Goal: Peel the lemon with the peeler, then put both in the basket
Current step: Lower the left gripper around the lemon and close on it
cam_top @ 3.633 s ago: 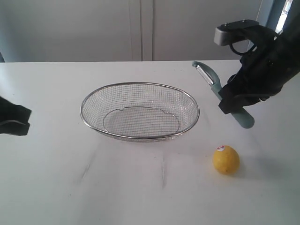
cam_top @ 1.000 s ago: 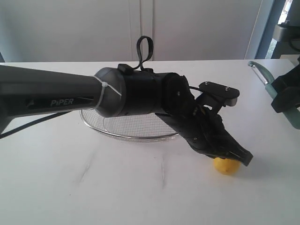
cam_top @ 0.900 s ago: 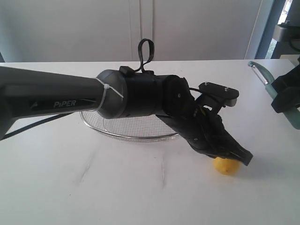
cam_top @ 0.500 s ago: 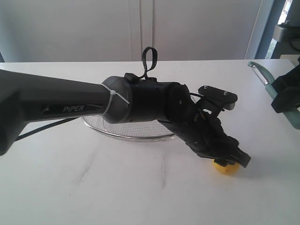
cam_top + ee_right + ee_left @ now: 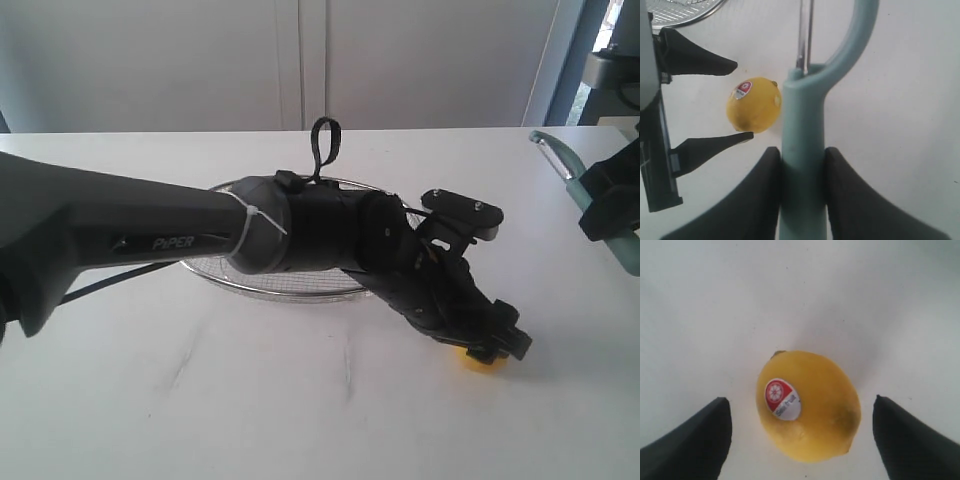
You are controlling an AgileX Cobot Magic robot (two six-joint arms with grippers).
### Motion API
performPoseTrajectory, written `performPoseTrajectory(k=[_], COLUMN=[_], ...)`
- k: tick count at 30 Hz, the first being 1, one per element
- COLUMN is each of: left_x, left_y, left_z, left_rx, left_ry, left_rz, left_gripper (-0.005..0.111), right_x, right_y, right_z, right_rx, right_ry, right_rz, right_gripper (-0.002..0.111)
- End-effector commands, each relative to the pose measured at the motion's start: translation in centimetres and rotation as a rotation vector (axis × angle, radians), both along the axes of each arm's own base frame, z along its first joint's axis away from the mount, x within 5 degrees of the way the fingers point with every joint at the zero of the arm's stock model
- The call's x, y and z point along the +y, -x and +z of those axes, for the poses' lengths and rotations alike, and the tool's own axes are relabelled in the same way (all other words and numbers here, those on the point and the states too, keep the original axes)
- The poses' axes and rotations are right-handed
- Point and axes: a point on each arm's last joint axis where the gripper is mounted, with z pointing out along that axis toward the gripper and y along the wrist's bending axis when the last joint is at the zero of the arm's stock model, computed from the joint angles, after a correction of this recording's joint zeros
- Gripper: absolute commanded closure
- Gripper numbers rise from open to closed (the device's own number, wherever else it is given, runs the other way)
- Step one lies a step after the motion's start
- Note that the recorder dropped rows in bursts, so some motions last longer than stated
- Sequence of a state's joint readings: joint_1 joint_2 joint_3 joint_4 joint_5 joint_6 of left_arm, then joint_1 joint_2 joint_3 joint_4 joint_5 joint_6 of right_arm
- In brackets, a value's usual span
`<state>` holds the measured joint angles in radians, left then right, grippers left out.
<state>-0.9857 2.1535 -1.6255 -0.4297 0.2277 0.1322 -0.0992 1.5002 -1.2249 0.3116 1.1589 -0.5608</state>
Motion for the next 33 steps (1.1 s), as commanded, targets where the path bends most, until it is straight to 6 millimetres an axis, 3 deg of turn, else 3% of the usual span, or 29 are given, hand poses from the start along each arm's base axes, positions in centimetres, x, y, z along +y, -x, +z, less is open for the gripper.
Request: performPoseTrajectory(k=[1, 14, 17, 19, 22, 33], left_x=[-0.3, -0.8, -0.8, -0.9, -0.9, 0.1], left_y=[0.1, -0.1, 0.0, 0.2, 0.2, 1.8], left_z=[-0.6, -2.8, -2.8, -2.8, -2.8, 1.4], left_rx=[0.027, 0.092, 0.102, 0.158, 0.163, 0.203], left_ry=[0.008, 0.029, 0.024, 0.044, 0.048, 0.02], left_rz=[0.013, 0.074, 0.07, 0.093, 0.096, -0.016], left_gripper=[0.027, 0.028, 0.043, 0.077, 0.104, 0.107], right_x=[-0.3, -0.3, -0.3, -0.3, -0.3, -0.3], right_y=[0.0, 0.0, 0.0, 0.0, 0.0, -0.1], right_z=[0.6, 0.6, 0.6, 0.6, 0.6, 0.6], right_rx=[-0.027, -0.023, -0.023, -0.023, -0.023, -0.035], right_ry=[-0.001, -0.011, -0.011, -0.011, -0.011, -0.011], right_rz=[-0.016, -0.03, -0.03, -0.03, -0.03, -0.045], right_gripper=[0.108, 0.108, 0.108, 0.108, 0.108, 0.108])
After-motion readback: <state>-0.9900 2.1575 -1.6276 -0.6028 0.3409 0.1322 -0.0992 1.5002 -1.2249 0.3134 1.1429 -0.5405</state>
